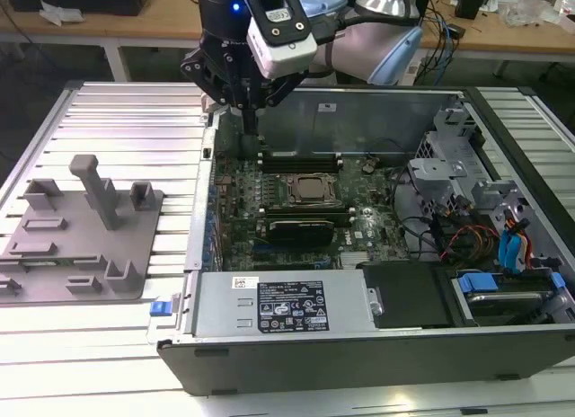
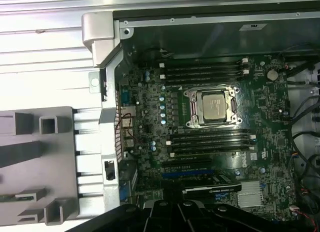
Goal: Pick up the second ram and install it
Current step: 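Reach for the second ram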
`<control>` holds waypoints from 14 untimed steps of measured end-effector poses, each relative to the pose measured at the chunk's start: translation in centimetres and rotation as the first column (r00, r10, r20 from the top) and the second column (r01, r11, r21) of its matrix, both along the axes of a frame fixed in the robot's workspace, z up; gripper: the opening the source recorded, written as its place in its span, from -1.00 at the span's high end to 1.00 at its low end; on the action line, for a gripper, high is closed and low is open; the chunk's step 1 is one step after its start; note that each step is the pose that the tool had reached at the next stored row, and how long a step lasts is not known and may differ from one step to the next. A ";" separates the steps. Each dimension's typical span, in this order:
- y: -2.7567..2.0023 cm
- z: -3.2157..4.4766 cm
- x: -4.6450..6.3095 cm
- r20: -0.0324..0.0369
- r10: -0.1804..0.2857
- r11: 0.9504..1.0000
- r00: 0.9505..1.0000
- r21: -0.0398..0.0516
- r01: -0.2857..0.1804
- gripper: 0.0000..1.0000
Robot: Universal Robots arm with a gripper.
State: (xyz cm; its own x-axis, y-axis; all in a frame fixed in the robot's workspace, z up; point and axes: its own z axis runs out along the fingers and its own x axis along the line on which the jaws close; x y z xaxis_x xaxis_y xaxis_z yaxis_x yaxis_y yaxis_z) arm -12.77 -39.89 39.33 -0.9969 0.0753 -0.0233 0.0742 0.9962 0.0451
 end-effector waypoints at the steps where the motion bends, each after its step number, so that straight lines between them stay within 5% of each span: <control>1: 0.00 0.00 -0.2 0.000 0.000 1.000 1.000 0.000 0.000 0.84; 14: 0.01 0.00 -4.1 0.000 0.000 1.000 1.000 0.000 0.000 0.84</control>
State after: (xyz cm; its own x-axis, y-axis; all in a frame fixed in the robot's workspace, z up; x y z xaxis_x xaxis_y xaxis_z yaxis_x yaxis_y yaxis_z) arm -16.86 -39.88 39.33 -0.9969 0.0752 -0.0234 0.0741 0.9962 0.0451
